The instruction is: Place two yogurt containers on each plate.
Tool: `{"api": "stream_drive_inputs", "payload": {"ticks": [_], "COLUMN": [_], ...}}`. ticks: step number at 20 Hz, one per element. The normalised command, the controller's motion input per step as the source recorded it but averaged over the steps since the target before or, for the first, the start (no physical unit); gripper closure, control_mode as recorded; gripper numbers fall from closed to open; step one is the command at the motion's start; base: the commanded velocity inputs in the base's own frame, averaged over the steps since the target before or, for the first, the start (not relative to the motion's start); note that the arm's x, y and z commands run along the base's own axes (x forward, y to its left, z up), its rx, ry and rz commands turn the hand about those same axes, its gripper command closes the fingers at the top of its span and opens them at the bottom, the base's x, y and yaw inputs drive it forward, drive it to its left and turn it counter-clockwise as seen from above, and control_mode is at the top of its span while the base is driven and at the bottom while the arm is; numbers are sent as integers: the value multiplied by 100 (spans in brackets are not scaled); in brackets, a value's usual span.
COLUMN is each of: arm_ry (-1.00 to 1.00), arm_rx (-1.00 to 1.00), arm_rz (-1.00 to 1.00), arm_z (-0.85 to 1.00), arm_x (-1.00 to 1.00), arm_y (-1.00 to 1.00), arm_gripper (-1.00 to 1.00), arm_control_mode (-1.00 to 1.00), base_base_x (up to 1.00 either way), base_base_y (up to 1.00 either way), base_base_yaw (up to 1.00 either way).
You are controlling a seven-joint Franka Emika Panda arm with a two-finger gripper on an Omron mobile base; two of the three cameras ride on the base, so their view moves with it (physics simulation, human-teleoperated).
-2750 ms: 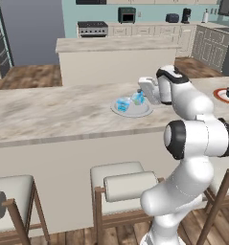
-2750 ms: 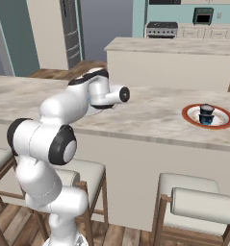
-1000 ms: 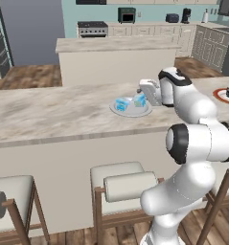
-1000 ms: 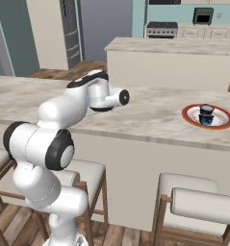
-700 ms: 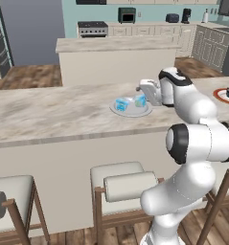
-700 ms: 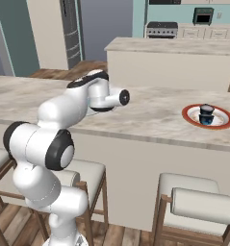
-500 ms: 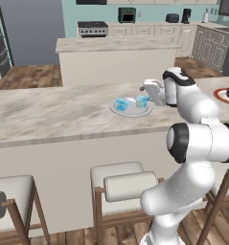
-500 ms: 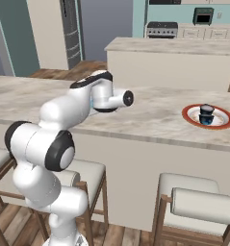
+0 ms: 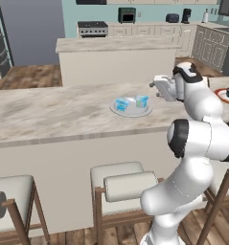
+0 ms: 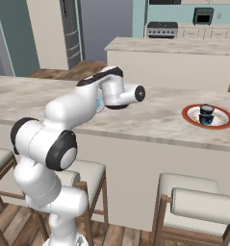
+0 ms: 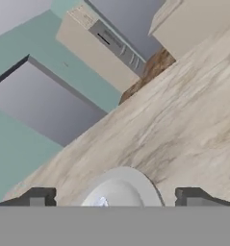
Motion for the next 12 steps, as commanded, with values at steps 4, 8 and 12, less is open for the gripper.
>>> {"api": "stream_drive_inputs", "payload": {"ticks": [4,8,12], "arm_ry": [15,12,0], "arm_rx": [-17,-34,-51], "arm_rz": [0,7,13], "arm_z": [81,64,43], "arm_x": [-35,-75,-98], "arm_y": [15,0,2], "arm_gripper": [-100,-100,-100], "arm_control_mode": [-100,-100,-100], "base_base_x": [0,0,0], "base_base_y": [0,0,0], "base_base_yaw": [0,0,0]}}
